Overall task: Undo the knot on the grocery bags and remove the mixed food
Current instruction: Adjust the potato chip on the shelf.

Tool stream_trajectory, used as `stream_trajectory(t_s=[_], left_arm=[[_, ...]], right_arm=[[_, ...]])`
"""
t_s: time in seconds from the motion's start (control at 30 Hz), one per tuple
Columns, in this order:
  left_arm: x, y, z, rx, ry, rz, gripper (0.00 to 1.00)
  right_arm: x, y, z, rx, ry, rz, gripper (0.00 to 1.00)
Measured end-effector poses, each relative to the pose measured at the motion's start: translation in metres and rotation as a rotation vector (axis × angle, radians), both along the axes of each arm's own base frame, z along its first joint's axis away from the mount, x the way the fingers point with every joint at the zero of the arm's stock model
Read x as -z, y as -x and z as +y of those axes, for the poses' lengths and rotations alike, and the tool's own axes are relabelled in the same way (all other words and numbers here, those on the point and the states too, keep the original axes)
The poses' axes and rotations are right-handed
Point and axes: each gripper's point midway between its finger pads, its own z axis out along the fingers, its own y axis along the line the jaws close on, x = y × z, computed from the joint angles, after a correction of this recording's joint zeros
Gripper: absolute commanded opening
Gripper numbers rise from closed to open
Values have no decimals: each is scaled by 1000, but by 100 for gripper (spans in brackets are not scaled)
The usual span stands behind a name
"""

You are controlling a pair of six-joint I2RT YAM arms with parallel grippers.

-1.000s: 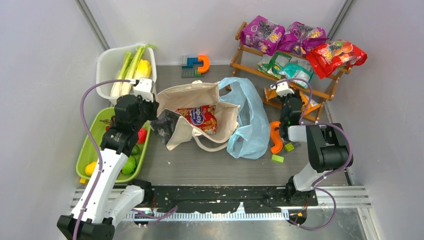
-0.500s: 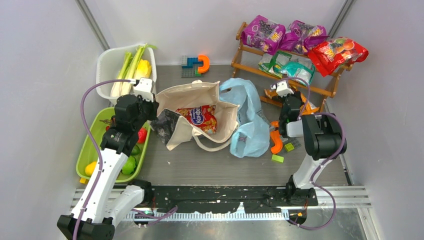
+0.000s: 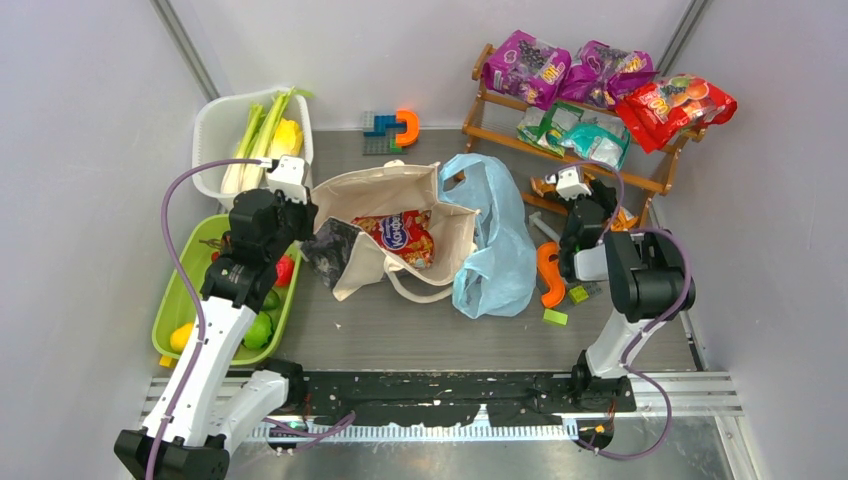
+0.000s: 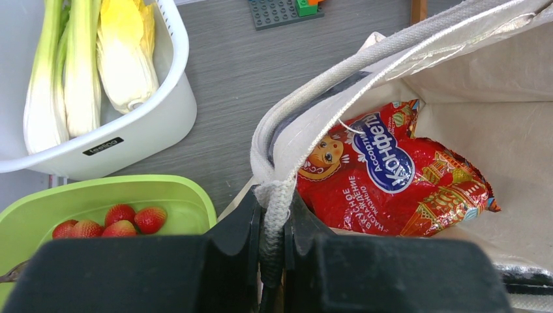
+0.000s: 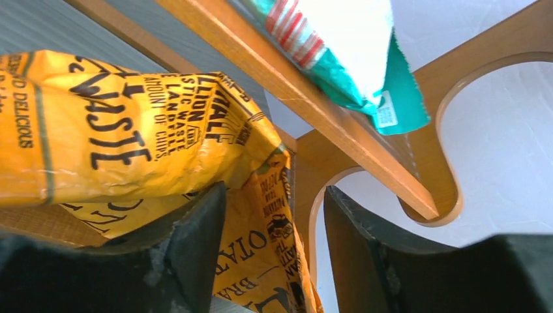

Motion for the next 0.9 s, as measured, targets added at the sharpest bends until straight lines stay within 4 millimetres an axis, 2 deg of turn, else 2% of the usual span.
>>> stream_trajectory(t_s=[0.03,0.07,0.1,0.13,0.2,0.27,0.43,0.6,0.77,0.9], left_arm=[[0,0,0,0,0,0,0],[0,0,0,0,0,0,0],[0,0,0,0,0,0,0],[0,0,0,0,0,0,0],[0,0,0,0,0,0,0],[0,0,0,1,1,-1,0],[0,0,-2,5,1,-1,0],[-1,2,-3,11,1,-4,0],[-3,4,-6,20,1,-9,0],[-4,5,-7,24,2,-11,0]], right_arm=[[-2,1,0,2,-3,-7,73],[-5,2,1,3,-9,-15,84],[-9,4,2,4,-13,-25,86],[-13,6,4,5,-19,-37,94],[-21,10,9,3,-36,-61,100],[-27,13,15,-5,-55,-78,96],[-37,27,34,-40,-116,-96,96],[-33,50,55,-88,-157,-62,95],[-57,70,60,-103,-269,-99,96],[-79,88,68,-132,-453,-160,99]])
